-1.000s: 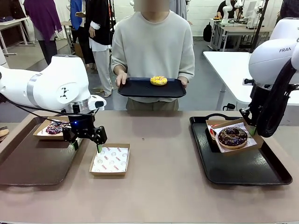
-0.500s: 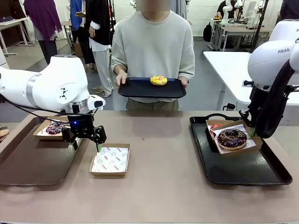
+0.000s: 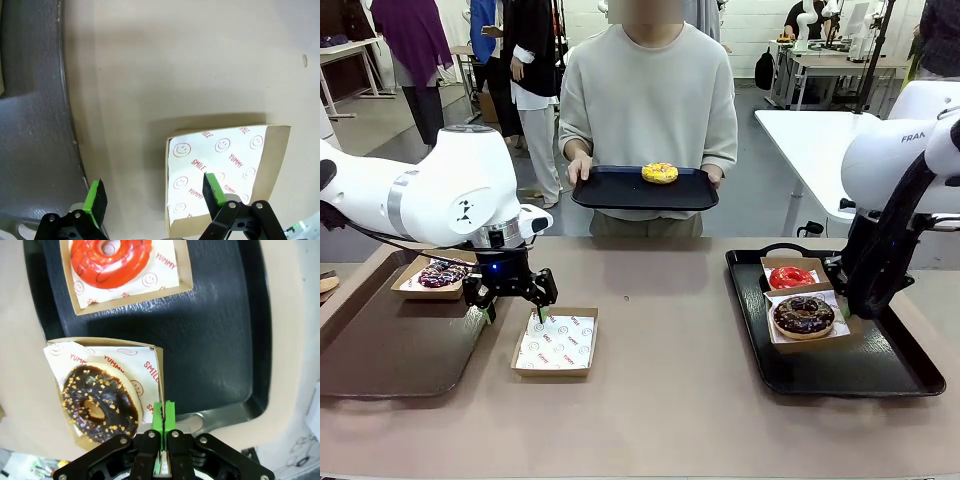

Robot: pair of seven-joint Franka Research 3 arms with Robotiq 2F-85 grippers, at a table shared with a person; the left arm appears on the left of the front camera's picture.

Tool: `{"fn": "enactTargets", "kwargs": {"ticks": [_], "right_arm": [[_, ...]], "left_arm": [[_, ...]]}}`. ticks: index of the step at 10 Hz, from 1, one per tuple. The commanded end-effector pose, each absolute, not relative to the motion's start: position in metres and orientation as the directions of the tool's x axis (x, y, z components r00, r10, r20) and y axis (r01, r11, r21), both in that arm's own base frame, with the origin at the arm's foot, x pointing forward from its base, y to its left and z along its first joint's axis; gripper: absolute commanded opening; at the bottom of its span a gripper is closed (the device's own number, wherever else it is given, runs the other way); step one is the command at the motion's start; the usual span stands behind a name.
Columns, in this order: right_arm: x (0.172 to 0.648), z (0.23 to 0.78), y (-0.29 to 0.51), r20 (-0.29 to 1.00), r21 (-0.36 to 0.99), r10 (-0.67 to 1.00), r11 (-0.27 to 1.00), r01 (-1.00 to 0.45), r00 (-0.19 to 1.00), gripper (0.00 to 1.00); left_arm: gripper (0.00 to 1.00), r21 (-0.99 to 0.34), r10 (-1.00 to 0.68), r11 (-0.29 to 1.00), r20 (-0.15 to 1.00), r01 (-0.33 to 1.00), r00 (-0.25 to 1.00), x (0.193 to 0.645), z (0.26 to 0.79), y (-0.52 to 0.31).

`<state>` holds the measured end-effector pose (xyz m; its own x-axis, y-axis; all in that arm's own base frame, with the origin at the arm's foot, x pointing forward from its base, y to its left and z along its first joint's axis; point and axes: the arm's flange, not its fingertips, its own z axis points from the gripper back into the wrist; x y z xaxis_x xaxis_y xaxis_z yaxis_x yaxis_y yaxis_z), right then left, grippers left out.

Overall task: Individually package the donuts and arrange them on the tray.
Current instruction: Place the picked Paper togo box on the Handle tray while simultaneously picking up another Paper togo box from the table with the other hand.

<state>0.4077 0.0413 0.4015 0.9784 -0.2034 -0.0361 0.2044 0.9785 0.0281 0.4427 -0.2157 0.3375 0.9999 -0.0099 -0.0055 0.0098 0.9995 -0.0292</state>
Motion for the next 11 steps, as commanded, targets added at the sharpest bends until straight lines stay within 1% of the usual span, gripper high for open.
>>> {"fn": "enactTargets", "kwargs": {"ticks": [1,4,7,11], "right_arm": [[0.402,0.392,0.043,-0.004,0.046,-0.199,0.979,0.199,0.98,0.01],[0.403,0.384,0.039,0.006,0.009,-0.176,0.984,0.176,0.984,0.01],[0.411,0.37,0.035,-0.022,0.025,-0.19,0.981,0.19,0.982,0.01],[0.413,0.364,0.03,-0.035,0.031,-0.2,0.979,0.201,0.979,0.01]], "left_arm": [[1.0,0.014,0.011,1.0,0.016,-0.011,1.0,0.446,0.331,-0.228],[1.0,0.028,0.003,1.0,0.011,-0.003,1.0,0.446,0.329,-0.238],[1.0,0.032,0.007,0.999,-0.01,-0.007,1.0,0.448,0.318,-0.243],[1.0,0.014,0.039,0.999,0.004,-0.039,0.999,0.444,0.315,-0.242]]}}
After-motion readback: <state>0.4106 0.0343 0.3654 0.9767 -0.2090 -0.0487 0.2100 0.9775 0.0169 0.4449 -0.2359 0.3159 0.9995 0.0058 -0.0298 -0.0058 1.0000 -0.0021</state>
